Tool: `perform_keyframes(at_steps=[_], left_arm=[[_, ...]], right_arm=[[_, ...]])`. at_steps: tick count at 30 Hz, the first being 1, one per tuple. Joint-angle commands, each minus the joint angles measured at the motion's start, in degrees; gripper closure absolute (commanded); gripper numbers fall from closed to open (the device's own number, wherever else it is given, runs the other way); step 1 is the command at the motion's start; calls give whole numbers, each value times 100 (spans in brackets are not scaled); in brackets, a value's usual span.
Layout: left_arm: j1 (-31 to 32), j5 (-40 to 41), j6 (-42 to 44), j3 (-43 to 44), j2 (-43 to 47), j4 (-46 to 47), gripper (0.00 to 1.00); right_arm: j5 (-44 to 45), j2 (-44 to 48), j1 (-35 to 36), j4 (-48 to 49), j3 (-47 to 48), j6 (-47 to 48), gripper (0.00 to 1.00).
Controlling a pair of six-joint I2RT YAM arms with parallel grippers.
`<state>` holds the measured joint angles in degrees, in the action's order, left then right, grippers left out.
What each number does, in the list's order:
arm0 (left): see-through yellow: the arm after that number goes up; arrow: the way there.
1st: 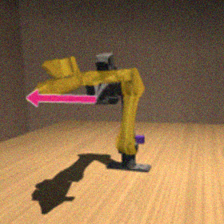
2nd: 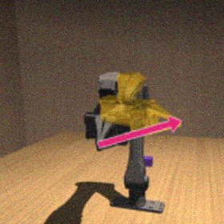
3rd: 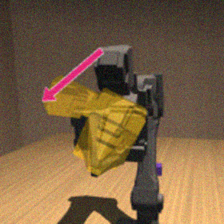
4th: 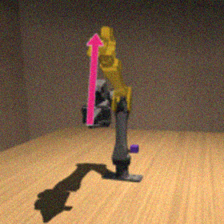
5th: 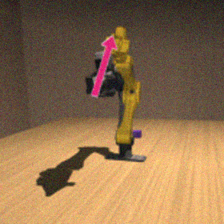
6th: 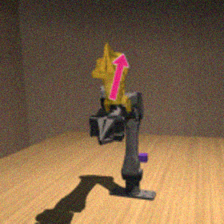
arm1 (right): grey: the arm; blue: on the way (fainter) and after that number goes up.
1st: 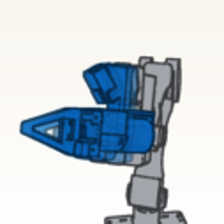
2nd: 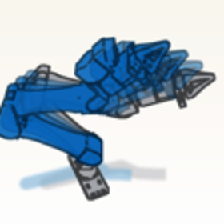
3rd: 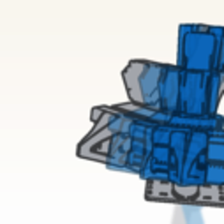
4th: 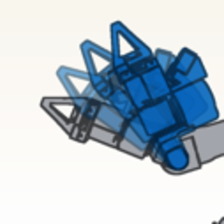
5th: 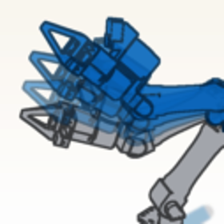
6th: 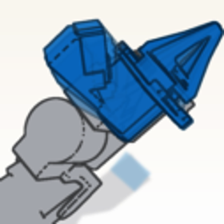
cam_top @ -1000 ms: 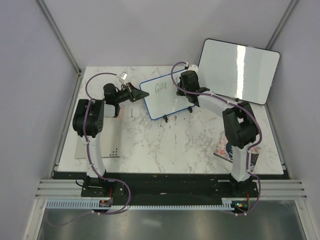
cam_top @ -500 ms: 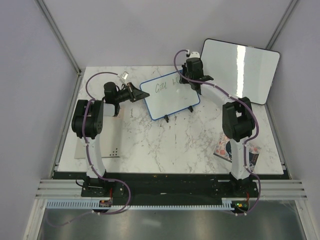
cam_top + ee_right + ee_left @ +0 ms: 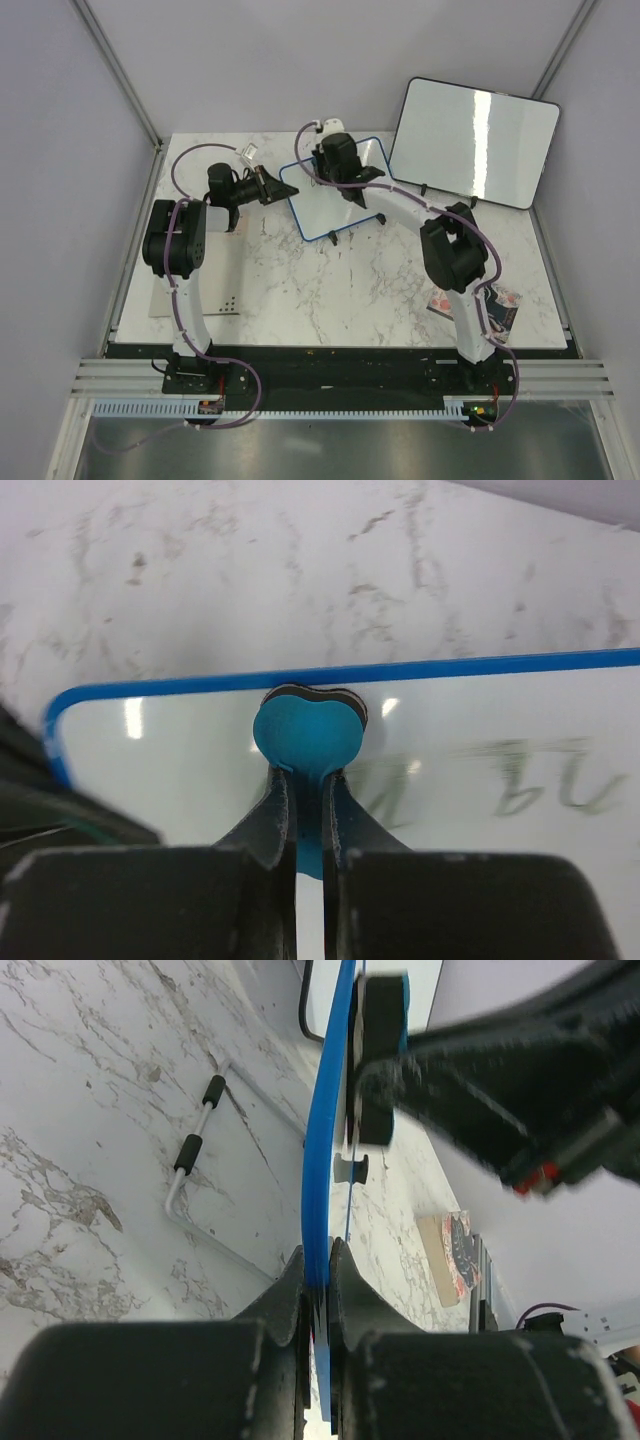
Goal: Erase the whiteboard
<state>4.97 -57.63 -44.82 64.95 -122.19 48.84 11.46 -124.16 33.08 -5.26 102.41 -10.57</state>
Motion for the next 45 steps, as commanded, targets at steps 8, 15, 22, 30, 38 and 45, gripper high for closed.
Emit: perform_keyframes(at_steps=[8,15,22,30,38,45], left_arm=[[452,-785,905,18,37,-393,98],[452,-794,913,27,64,-419,98],[452,-794,940,27,73,-454,98],[461,-785,993,18,81,-498,98],[513,-785,1036,18,73,-568,98],[557,-759,1238,44,108,-805,98]], right_arm=[[1318,-1102,1306,-617,297,-59,100],[2140,-830,508,-477,-449,-174,100],[2045,-575,-600,-152,-942,-17,100],[1113,-241,-22,-72,-1144,265,100],[348,-468,1077,-230,-785,151,100],[743,-803,806,-485,-231,187,100]])
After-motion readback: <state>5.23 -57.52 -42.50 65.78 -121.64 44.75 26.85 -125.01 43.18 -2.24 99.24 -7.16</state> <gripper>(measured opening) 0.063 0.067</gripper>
